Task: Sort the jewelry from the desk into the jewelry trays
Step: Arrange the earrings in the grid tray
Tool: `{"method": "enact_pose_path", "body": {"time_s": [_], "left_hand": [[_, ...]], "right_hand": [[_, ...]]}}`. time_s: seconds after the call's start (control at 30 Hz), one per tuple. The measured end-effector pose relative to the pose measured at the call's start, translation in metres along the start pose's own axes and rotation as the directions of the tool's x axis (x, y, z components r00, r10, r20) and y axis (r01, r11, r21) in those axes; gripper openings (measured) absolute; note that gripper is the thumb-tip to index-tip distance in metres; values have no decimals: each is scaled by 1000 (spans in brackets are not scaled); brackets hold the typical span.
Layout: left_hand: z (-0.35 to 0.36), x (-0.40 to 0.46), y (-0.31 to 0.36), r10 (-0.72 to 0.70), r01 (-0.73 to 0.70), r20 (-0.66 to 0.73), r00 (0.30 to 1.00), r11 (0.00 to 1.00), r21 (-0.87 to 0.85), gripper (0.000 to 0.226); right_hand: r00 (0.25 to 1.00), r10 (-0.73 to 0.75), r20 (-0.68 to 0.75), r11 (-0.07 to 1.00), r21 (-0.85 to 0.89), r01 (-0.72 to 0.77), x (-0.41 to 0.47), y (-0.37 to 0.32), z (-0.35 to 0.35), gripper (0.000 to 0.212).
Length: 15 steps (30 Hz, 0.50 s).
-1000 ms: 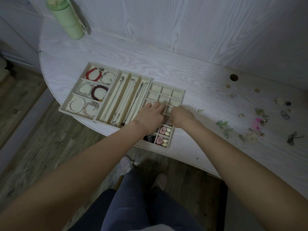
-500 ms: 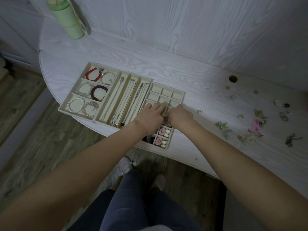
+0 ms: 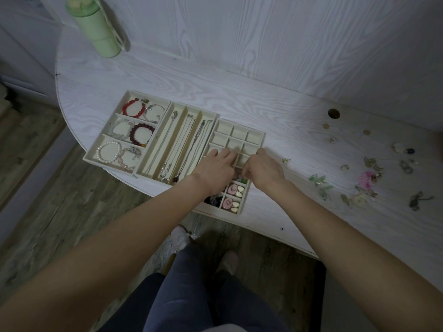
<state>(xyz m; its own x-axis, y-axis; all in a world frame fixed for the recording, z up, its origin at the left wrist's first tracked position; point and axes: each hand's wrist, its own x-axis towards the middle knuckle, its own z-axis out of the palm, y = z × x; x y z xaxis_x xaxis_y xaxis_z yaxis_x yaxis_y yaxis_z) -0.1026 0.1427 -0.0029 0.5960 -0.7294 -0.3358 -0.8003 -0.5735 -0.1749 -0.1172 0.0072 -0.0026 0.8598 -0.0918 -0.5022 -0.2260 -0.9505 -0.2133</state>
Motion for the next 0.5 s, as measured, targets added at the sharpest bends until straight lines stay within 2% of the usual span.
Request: {"method": "enact_pose_path", "body": {"time_s": [0.33, 0.5], "left_hand": [[-2, -2, 0, -7, 7, -9, 1000, 1000, -14, 39], [-2, -2, -1, -40, 41, 16, 999, 992, -120, 39]], "right_hand": [[1000, -8, -6, 1000, -4, 8, -2, 1, 8, 22], [1000, 11, -11, 1000, 16, -11, -2, 2, 8, 20]]}}
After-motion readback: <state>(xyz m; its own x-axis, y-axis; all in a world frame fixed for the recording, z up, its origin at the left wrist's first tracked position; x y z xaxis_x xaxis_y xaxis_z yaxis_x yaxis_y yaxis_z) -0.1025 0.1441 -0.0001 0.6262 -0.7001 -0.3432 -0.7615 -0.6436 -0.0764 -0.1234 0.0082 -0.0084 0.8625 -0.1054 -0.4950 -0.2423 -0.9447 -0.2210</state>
